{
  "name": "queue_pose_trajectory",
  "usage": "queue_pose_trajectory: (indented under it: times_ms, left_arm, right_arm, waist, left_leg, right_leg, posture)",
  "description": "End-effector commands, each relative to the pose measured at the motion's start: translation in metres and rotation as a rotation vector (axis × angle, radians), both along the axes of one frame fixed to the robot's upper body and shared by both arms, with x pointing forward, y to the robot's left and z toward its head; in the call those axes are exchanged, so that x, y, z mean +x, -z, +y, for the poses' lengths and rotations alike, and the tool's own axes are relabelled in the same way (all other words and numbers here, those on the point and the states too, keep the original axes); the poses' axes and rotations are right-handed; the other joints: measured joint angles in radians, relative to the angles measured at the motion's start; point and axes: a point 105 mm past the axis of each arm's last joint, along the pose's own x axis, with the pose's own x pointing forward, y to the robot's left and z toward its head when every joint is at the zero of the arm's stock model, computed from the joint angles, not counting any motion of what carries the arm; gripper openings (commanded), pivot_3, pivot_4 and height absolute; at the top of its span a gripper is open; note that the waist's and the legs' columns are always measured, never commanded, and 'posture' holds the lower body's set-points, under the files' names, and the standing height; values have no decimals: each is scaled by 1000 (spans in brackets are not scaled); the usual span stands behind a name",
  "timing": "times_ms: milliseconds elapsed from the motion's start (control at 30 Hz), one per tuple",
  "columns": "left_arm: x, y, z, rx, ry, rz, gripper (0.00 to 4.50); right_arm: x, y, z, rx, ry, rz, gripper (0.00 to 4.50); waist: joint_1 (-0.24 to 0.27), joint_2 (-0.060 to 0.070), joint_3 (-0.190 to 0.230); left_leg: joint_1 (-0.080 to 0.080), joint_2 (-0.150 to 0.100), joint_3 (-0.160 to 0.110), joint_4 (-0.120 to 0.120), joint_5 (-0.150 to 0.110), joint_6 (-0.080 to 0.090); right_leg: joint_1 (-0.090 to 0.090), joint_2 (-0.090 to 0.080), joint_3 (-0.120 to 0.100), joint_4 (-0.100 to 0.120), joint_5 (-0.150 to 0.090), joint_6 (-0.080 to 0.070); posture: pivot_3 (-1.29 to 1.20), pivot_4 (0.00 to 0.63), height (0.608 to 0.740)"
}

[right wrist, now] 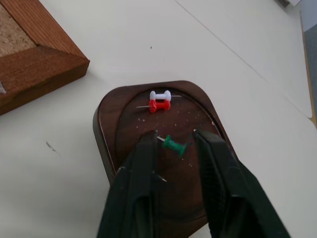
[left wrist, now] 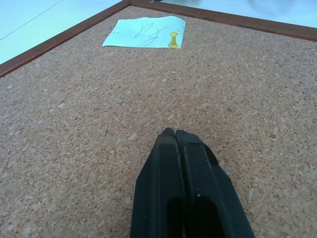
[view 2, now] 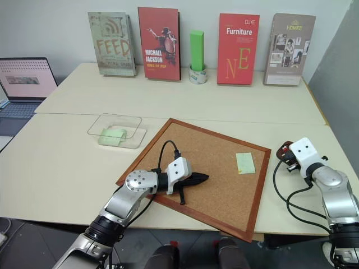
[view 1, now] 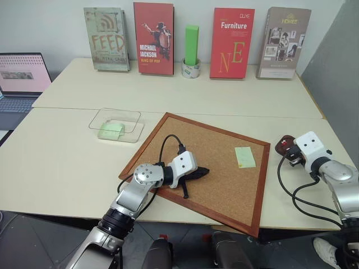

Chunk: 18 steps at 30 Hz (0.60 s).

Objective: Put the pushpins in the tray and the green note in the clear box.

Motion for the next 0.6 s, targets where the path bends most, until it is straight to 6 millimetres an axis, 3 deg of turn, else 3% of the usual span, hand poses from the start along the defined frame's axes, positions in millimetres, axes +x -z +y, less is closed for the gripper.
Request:
queue_pose_trajectory:
  times_ms: [33,167,333,433,600]
  left_arm:
    - [-3,12,2,38,-7,33,0]
    - [-4,12,2,38,-8,33,0]
    - [-4,12,2,38,-10,34,0]
    - [-5,13,3,39,-12,34,0]
    - [-4,13,6,44,-15,34,0]
  right_arm:
    - [5,-16,-1,24,6,-44,2203]
    - [6,-21,0,41,7,-59,3044]
    - [5,-49,6,101,-9,-162,3930]
    - [-5,-58,33,204,-144,-193,3930]
    - [-35,-50,76,379,-284,-168,3930]
  waist:
    - [0,0,0]
    - [0,0,0]
    - [0,0,0]
    - [0,0,0]
    - [0,0,0]
  left_leg:
    - [0,0,0,0,0,0]
    - [0,0,0,0,0,0]
    - [0,0,0,0,0,0]
    - [0,0,0,0,0,0]
    - [0,0,-1,-1,0,0]
  right_leg:
    - [0,0,0,0,0,0]
    - [0,0,0,0,0,0]
    - [0,0,0,0,0,0]
    - [0,0,0,0,0,1]
    - [1,1,-1,0,1,1]
  posture:
    - [0,150,740]
    - [0,150,740]
    - [0,150,740]
    - [0,150,740]
    - [0,150,740]
